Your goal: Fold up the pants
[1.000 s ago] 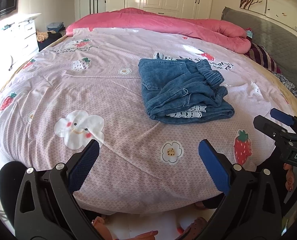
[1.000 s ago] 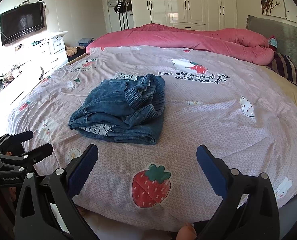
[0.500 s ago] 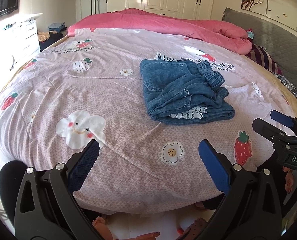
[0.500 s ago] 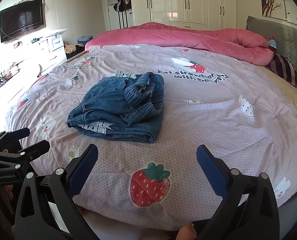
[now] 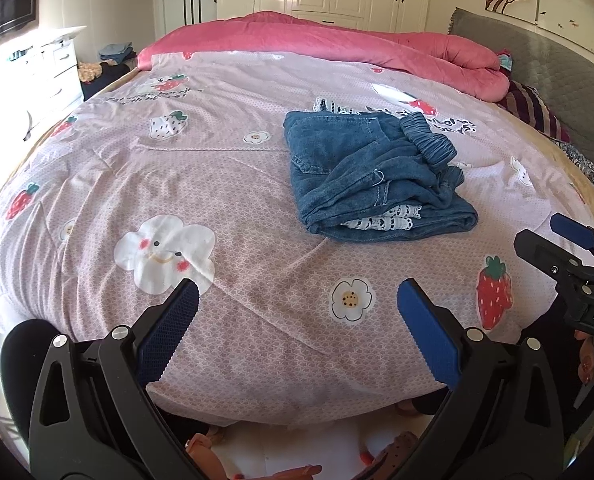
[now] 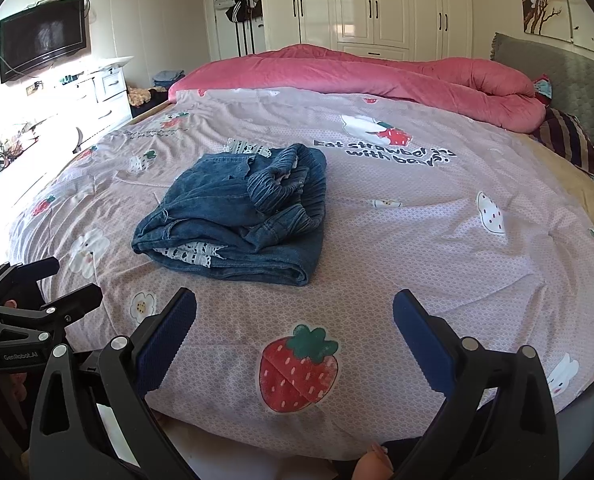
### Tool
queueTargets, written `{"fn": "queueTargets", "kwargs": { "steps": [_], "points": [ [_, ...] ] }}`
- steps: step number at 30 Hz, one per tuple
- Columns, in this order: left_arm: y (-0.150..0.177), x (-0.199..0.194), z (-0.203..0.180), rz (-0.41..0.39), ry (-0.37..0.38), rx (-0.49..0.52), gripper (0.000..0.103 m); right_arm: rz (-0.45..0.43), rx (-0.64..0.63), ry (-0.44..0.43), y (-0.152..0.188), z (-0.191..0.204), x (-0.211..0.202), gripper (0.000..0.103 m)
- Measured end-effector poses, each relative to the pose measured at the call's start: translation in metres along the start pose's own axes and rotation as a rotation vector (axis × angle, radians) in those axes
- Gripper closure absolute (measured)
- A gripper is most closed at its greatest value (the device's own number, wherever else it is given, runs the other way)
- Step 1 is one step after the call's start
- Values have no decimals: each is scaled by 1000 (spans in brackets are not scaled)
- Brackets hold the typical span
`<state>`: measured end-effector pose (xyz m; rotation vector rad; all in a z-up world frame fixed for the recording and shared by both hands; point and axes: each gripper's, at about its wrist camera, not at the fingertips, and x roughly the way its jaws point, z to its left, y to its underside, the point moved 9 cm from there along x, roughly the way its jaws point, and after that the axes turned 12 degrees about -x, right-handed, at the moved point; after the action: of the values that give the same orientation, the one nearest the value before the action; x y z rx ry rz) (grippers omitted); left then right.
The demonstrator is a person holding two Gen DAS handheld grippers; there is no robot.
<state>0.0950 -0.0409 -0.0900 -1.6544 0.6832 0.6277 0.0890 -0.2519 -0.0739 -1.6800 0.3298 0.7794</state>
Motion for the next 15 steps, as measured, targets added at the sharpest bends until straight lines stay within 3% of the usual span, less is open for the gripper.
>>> {"fn": "queueTargets", "kwargs": {
  "steps": [5,15],
  "points": [
    [0,1,1,-4,-14,7,9,3,1,6,1,-1,1,4],
    [-6,4,-1,25,52,-20,9,31,33,36,8,-19,8,4]
  ]
}}
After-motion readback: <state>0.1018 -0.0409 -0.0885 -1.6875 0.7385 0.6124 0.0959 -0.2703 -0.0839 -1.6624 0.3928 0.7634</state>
